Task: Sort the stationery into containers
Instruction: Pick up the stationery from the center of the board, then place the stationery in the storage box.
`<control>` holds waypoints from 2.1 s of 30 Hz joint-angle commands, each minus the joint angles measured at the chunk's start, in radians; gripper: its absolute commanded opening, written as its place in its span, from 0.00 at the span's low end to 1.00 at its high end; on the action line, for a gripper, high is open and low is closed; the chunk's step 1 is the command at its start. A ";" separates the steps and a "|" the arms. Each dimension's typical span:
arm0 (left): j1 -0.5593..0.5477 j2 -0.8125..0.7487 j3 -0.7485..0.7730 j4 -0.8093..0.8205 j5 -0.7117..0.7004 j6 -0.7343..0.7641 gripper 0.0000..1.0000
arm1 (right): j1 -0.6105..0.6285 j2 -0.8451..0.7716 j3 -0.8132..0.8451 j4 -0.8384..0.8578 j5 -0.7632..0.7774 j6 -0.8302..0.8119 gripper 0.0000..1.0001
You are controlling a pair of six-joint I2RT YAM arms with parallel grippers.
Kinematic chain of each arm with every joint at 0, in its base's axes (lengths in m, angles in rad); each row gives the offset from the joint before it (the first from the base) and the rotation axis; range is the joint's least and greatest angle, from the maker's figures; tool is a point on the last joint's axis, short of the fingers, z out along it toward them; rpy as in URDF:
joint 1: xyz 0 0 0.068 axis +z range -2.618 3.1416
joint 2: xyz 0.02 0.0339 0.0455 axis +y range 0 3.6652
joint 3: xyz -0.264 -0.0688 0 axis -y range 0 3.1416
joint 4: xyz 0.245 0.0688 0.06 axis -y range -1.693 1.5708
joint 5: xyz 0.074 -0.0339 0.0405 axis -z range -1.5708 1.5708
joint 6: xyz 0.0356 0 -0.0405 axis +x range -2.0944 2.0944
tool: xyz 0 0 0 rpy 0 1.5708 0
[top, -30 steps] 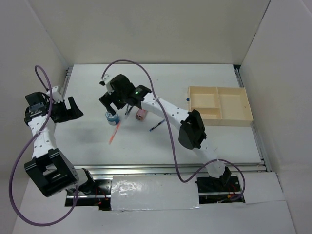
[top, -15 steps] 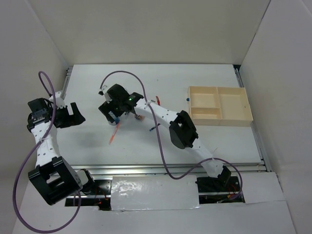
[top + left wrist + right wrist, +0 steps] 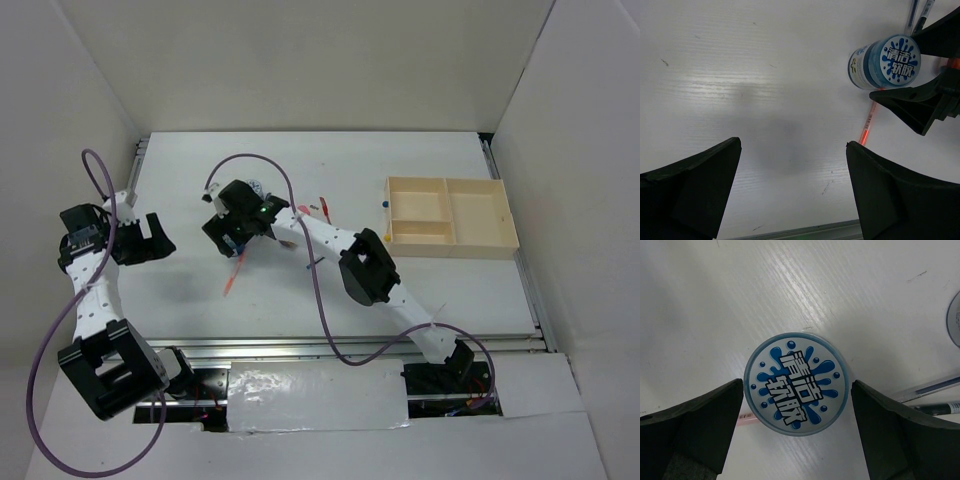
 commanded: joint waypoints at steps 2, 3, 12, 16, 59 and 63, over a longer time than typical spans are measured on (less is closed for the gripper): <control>0.004 0.013 -0.006 0.038 0.002 0.019 0.99 | 0.010 0.003 0.056 0.068 -0.008 0.026 0.90; 0.004 0.018 -0.006 0.039 0.002 0.018 0.99 | 0.010 0.006 0.056 0.068 -0.011 0.027 0.88; 0.005 0.022 -0.017 0.048 -0.010 0.022 0.99 | 0.016 -0.019 0.053 0.068 -0.002 0.019 0.56; 0.007 0.021 -0.016 0.049 -0.009 0.024 0.99 | 0.013 -0.113 0.017 0.053 -0.003 0.022 0.27; -0.597 0.182 0.136 0.381 -0.226 -0.200 0.97 | -1.298 -0.900 -1.053 0.292 0.029 -0.051 0.07; -0.636 0.255 0.190 0.381 -0.246 -0.179 0.99 | -1.295 -0.805 -1.022 0.315 0.016 -0.050 0.14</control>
